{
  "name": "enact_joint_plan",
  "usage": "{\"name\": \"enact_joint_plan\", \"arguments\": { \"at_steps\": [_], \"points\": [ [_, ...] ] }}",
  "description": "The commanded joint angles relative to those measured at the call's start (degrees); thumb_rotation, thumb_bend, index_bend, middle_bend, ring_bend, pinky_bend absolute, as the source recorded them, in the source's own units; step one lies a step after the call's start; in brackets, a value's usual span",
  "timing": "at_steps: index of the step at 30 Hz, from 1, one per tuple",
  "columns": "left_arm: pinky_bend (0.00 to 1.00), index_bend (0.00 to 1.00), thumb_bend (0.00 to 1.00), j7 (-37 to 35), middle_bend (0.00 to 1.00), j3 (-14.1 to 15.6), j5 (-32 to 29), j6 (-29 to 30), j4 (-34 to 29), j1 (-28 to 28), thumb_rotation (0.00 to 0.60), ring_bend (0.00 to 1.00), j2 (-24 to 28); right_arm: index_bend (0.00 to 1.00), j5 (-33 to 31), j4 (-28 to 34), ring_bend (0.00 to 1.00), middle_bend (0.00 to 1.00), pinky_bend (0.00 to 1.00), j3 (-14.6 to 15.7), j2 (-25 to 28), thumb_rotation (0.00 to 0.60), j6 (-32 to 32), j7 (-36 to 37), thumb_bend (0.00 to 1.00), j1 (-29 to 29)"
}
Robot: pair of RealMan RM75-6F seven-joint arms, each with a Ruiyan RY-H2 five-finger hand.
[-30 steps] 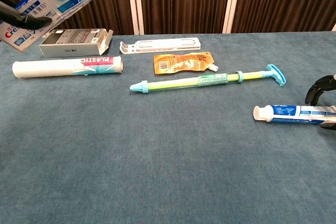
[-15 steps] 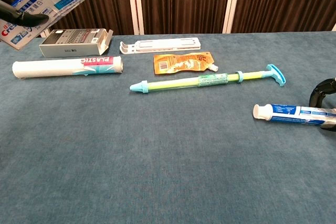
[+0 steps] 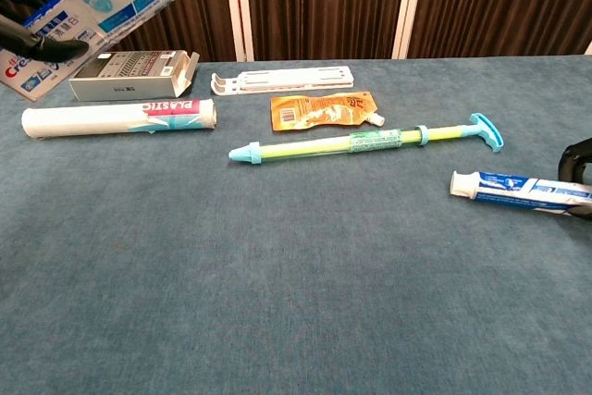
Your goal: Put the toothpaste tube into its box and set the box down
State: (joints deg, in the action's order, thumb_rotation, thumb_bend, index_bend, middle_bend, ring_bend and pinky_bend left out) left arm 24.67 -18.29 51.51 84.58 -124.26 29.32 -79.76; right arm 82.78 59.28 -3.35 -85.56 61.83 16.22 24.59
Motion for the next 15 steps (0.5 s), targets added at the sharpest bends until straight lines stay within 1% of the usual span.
{"name": "enact_joint_plan", "arguments": {
  "at_steps": [1, 4, 9, 11, 14, 15],
  "points": [
    [0.24, 0.35, 0.36, -1.5, 0.35, 0.9, 0.8, -1.2, 0.6, -0.3, 0.6, 0.17, 0.3, 0.69, 0.4, 0.7, 0.3, 0.64, 0.12, -0.1, 0.9, 0.6, 1.4, -0.2, 0.46, -0.5],
    [0.24, 0.36, 0.36, -5.6, 0.35, 2.2, 3.4, -3.8, 1.6, -1.1, 0.6, 0.17, 1.1, 0.69, 0.9, 2.6, 0.3, 0.64, 0.12, -0.5, 2.5, 0.6, 3.4, -0.7, 0.46, -1.0],
    [0.24, 0.37, 0.36, -17.6, 0.35, 3.9, 9.2, -9.4, 4.0, -2.8, 0.6, 0.17, 3.1, 0.69, 1.8, 10.4, 0.3, 0.64, 0.12, -2.2, 8.7, 0.6, 7.3, -2.8, 0.46, -1.3],
    [0.24, 0.37, 0.36, -22.0, 0.35, 4.6, 11.1, -11.4, 5.1, -3.3, 0.6, 0.17, 3.8, 0.69, 2.0, 15.3, 0.3, 0.64, 0.12, -3.5, 12.9, 0.6, 8.9, -4.7, 0.46, -1.2],
    [0.24, 0.37, 0.36, -28.0, 0.35, 5.4, 13.4, -13.5, 7.2, -4.3, 0.6, 0.17, 4.9, 0.69, 1.7, 24.8, 0.3, 0.64, 0.12, -5.8, 20.4, 0.6, 10.4, -7.8, 0.46, -1.1],
    [0.24, 0.37, 0.36, -30.1, 0.35, 5.8, 13.2, -14.4, 8.0, -4.7, 0.6, 0.17, 5.2, 0.69, 2.1, 28.2, 0.3, 0.64, 0.12, -7.2, 23.2, 0.6, 11.9, -8.8, 0.46, -1.0]
  ]
}}
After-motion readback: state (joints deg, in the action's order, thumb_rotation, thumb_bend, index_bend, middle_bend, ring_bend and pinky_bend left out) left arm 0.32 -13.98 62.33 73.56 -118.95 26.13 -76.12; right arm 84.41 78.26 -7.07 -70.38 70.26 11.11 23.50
